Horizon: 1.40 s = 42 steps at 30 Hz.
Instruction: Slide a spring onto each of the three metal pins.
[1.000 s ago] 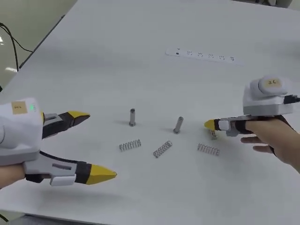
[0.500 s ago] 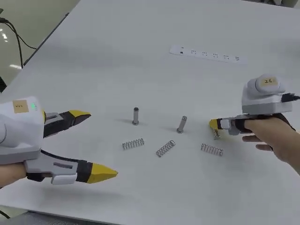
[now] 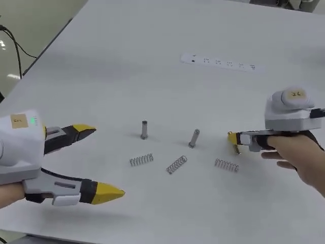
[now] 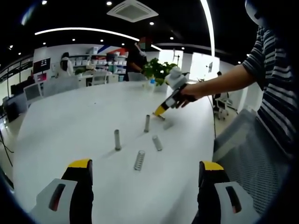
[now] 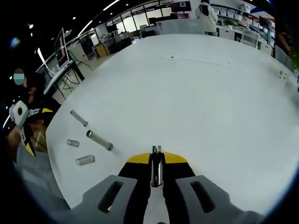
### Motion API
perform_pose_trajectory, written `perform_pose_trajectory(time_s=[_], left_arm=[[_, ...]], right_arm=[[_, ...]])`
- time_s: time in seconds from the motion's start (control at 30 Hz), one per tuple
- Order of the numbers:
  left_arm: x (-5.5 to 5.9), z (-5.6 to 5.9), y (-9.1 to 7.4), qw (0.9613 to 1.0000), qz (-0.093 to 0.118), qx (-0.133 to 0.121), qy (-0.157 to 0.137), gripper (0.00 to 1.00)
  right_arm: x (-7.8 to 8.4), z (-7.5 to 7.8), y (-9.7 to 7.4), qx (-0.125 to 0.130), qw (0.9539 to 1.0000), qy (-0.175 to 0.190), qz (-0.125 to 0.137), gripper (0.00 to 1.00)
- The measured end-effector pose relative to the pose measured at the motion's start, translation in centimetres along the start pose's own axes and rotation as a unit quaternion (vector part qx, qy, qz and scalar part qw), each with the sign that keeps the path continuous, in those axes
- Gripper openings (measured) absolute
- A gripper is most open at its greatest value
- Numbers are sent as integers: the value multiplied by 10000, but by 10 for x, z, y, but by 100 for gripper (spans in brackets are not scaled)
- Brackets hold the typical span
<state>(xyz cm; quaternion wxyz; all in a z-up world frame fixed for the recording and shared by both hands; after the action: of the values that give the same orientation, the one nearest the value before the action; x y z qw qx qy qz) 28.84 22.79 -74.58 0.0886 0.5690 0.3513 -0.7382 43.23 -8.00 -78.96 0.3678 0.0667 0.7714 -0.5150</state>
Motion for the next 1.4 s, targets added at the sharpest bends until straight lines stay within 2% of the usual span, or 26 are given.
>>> perform_pose_trajectory(time_s=[0.2,0.57,1.4], left_arm=[[-1,0,1,10000,-13,27,21,91],[-5,1,3,9999,-29,84,78,90],[-3,2,1,9999,-12,84,53,90]], right_arm=[[-4,-3,-8,-36,9996,-50,279,5],[-4,-9,-13,-3,9988,-234,431,5],[6,-17,-24,42,9976,-524,456,5]])
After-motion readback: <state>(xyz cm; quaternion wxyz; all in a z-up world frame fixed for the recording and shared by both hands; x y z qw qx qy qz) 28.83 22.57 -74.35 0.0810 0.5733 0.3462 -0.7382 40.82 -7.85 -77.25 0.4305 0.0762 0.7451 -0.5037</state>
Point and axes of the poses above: the centre of the closed fingertips' face, and the gripper's own axes: y roughly forward along the fingers, z roughly to its right, x roughly out of its underside, the point moved 6 cm from there along -y, roughly backward along the fingers, and after that the axes turned 1 degree about x, right-handed, at the moved point
